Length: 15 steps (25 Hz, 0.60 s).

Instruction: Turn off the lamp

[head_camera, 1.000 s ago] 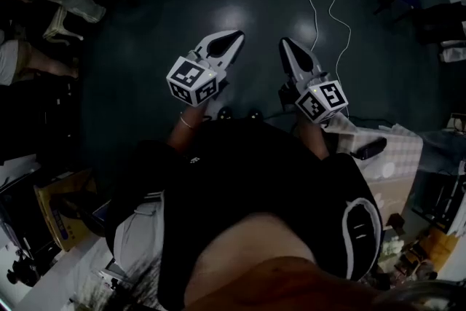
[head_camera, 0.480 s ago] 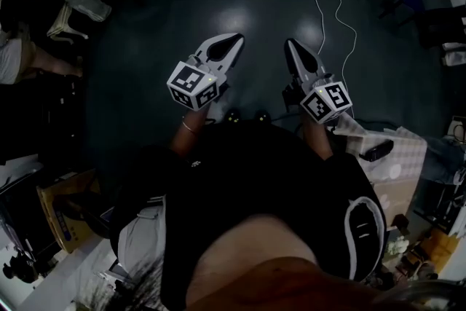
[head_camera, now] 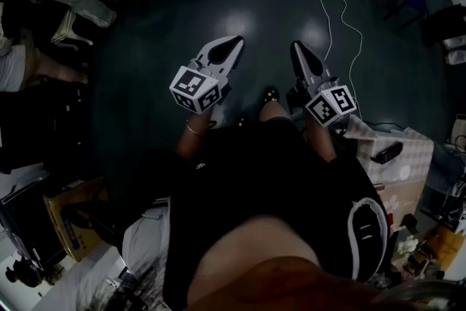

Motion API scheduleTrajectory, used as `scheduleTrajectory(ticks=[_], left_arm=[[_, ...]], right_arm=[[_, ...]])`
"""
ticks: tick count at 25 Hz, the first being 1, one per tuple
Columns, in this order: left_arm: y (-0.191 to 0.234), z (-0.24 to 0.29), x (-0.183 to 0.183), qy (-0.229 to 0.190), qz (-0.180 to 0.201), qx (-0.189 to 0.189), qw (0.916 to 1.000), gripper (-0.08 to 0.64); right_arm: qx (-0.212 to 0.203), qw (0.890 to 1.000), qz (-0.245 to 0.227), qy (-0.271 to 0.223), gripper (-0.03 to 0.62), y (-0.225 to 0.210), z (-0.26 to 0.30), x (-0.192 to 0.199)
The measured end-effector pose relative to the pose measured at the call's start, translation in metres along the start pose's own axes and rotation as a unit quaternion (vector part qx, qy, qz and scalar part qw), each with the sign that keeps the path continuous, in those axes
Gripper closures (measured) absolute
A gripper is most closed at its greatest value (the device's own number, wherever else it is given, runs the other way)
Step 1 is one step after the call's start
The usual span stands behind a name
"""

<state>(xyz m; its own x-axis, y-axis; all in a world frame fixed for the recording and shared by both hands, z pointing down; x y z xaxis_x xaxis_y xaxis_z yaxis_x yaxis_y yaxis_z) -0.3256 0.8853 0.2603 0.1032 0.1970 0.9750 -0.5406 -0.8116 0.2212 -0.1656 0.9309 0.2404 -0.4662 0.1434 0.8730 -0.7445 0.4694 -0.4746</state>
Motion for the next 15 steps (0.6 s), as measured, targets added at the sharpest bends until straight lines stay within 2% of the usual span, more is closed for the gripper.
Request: scheduleTrajectory(ticks=[7, 15], left_arm=[[0.023, 0.029, -0.002, -0.003, 0.004, -0.013, 0.9999, 0.546], [0.067, 0.088, -0.014, 0.000, 0.015, -0.028, 0.9995, 0.546]], right_arm=[[-0.011, 1.000, 0.007, -0.012, 0.592, -0.036, 0.026, -0.011], [-0.022, 0.999, 0.021, -0.020, 0.592, -0.097, 0.075, -0.032]])
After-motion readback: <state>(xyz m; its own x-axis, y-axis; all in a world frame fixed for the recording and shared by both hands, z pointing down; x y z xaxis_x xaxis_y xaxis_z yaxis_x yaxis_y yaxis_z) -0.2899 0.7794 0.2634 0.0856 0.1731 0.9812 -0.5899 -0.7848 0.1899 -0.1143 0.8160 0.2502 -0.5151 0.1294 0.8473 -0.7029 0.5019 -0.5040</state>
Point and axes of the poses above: the fingertips, and each gripper's own axes: z forward along the fingers, y to its left, x out of its underside, the point moved 3 cm from there along -z, backward along the fingers, and after that the axes turned 3 degrees about z, right-handed, at the moved point
